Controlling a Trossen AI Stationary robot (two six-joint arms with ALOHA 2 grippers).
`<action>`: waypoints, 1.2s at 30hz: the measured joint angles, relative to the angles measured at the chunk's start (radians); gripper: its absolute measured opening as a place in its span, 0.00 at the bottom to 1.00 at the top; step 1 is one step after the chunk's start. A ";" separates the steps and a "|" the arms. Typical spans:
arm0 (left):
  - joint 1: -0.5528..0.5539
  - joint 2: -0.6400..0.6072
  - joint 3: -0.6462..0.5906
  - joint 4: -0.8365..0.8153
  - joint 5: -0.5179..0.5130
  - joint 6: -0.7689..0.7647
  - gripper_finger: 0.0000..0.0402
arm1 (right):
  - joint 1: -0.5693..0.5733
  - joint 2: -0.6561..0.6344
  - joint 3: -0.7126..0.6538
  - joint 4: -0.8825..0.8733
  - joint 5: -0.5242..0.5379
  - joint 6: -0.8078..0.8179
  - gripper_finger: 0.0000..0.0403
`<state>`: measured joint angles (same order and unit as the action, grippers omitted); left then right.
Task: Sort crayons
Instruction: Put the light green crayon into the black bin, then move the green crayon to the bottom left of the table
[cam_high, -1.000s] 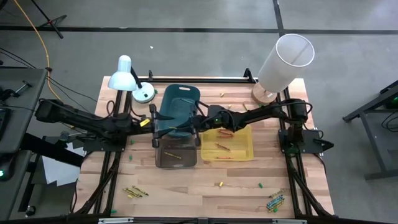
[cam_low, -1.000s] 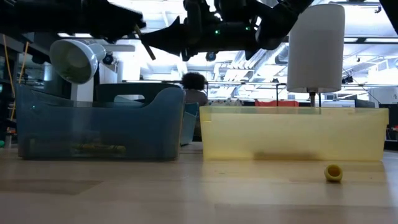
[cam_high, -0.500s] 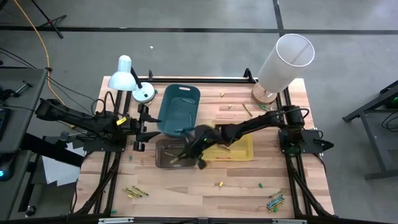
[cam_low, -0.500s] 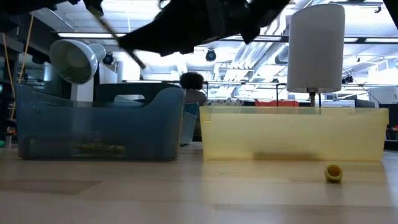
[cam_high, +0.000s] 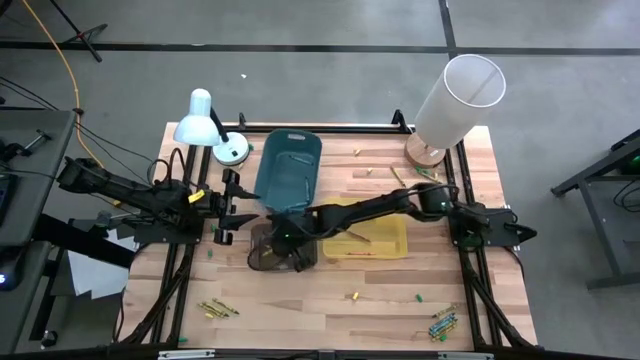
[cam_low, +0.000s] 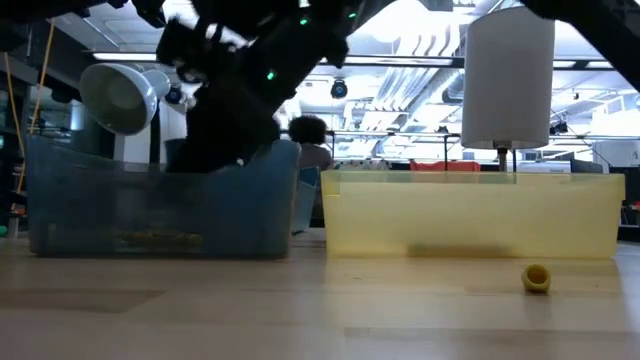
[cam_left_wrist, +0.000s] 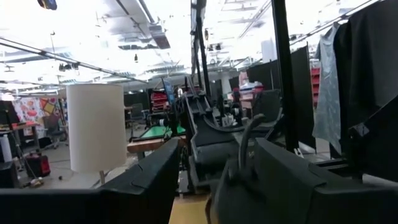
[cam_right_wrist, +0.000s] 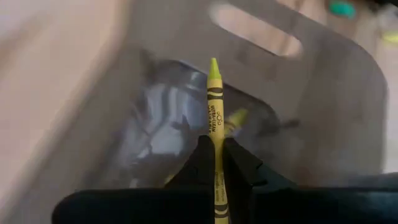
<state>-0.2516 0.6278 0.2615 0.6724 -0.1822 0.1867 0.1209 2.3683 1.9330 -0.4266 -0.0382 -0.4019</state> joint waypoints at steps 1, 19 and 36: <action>0.000 0.000 0.000 -0.002 0.000 0.000 0.49 | -0.003 0.015 0.022 -0.019 0.023 0.001 0.01; 0.000 0.000 0.000 -0.017 -0.003 0.000 0.49 | -0.003 0.031 0.050 -0.079 0.074 0.185 0.12; 0.000 0.000 0.000 -0.030 -0.003 -0.002 0.49 | 0.001 0.030 0.298 -0.563 0.074 0.250 0.28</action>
<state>-0.2516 0.6277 0.2615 0.6421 -0.1852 0.1843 0.1217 2.3981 2.2314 -0.9899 0.0360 -0.1523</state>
